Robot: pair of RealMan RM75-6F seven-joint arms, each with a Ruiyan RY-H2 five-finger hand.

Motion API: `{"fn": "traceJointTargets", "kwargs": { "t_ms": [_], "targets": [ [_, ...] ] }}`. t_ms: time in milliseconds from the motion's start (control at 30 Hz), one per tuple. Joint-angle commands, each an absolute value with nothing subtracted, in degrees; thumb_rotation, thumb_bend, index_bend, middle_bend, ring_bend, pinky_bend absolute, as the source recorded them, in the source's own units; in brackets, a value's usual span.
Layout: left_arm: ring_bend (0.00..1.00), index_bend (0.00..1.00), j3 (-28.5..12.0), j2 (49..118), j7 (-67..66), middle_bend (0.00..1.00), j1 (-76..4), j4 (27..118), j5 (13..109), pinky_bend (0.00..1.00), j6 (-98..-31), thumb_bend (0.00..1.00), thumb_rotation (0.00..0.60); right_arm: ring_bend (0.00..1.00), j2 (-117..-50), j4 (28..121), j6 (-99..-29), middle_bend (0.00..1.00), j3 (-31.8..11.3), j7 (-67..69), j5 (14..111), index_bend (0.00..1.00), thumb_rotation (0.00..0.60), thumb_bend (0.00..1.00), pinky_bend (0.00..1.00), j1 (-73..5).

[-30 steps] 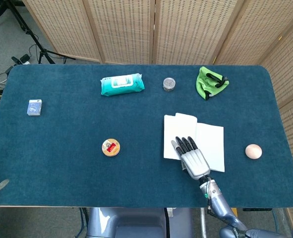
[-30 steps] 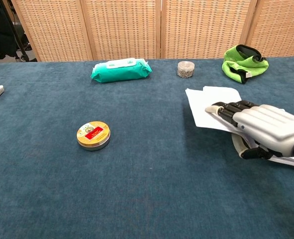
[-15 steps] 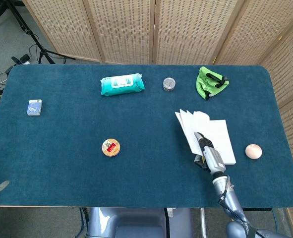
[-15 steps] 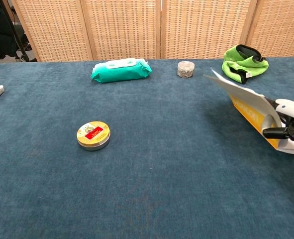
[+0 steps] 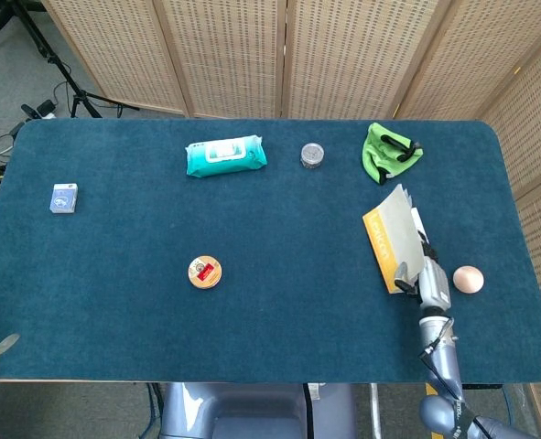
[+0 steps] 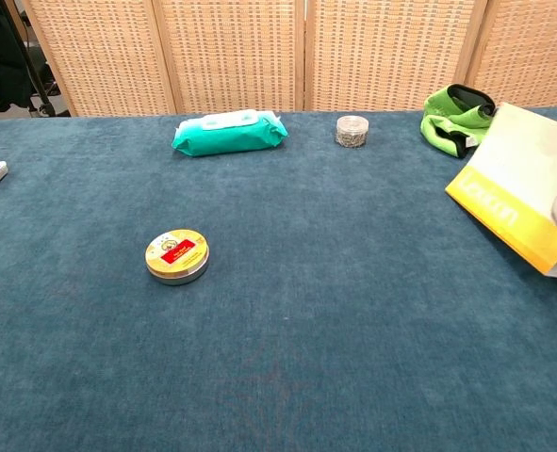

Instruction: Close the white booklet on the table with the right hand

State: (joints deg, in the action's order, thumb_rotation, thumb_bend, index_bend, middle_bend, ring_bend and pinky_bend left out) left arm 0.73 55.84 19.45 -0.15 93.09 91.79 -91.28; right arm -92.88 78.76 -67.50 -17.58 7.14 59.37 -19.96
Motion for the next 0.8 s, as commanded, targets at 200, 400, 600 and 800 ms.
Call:
{"fn": "traceJointTargets", "kwargs": {
  "t_ms": [200,400,600,800],
  "targets": [
    [0.0,0.0,0.73,55.85,19.08,0.0,-0.21,93.26,91.76,0.0,-91.11,0.0,0.6,0.0,-97.04,65.96,-77.27,0.0,-19.51,-8.44,60.18,0.0,0.6,0.4,0.0,-21.38],
    [0.0,0.0,0.69,55.94,18.81,0.0,-0.15,93.4,91.62,0.0,-91.15,0.0,0.6,0.0,-95.55,64.51,-81.67,0.0,-19.44,-12.9,62.07,0.0,0.6,0.24,0.0,-20.77],
    [0.0,0.0,0.61,56.17,17.94,0.0,-0.21,93.59,91.61,0.0,-91.12,0.0,0.6,0.0,-88.52,71.36,-90.55,0.0,-15.37,-8.39,71.33,0.0,0.6,0.05,0.0,-15.78],
    [0.0,0.0,0.38,56.52,16.69,0.0,-0.4,93.7,91.06,0.0,-90.66,0.0,0.6,0.0,-75.41,82.51,-89.31,0.0,-6.1,-1.12,81.21,0.0,0.6,0.0,0.0,-10.76]
  ]
}}
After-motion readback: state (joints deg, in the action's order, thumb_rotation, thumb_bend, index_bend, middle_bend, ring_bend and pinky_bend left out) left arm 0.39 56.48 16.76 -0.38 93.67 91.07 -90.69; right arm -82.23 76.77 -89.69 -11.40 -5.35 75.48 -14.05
